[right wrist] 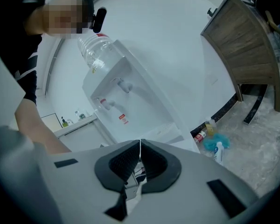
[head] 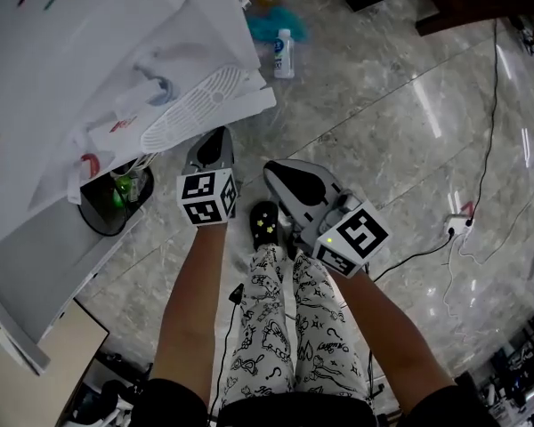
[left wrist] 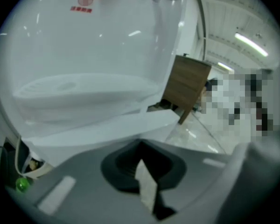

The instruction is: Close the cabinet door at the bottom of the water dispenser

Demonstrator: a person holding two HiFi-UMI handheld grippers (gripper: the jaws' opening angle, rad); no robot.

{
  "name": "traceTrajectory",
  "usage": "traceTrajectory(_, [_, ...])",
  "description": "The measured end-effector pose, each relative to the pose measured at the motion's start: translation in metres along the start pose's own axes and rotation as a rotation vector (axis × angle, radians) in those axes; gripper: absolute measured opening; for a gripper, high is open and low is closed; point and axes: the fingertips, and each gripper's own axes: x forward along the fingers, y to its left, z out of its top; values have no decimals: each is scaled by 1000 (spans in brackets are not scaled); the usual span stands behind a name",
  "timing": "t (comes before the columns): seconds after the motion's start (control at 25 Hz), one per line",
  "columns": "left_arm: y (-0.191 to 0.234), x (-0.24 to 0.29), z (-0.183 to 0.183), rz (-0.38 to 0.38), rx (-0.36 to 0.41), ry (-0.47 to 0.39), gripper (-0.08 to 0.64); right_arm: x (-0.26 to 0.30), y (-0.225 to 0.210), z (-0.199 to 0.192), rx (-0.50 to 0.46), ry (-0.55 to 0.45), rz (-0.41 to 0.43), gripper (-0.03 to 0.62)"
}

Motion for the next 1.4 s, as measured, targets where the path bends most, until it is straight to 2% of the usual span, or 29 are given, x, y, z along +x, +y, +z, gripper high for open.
traceTrajectory(0.2, [16, 13, 17, 24, 1, -12, -3, 2, -10, 6, 0, -17, -22, 17])
traceTrajectory(0.44, [37, 14, 26, 80, -75, -34, -3, 2, -10, 14, 12, -33, -26, 17])
traceTrajectory(0.6, [32, 14, 30, 67, -60, -45, -2, 2, -14, 18, 22, -45, -34, 17])
traceTrajectory(0.76, [22, 7, 32, 42, -80, -70, -2, 2, -20, 19, 25, -47, -52, 17])
traceTrajectory(0.92, [-7, -23, 35, -18, -70, -87, -2, -4, -16, 30, 6, -44, -65, 17])
traceTrajectory(1.08, [-48, -70, 48, -91, 20, -103, -2, -18, -2, 47, -33, -44, -66, 17])
traceTrajectory(1.24, [-103, -134, 90, -135, 92, -174, -2, -52, 36, 68, -81, 12, -41, 17])
traceTrajectory(1.4, [-158, -198, 152, -213, 178, -262, -2, -83, 83, 113, -120, -17, -29, 17])
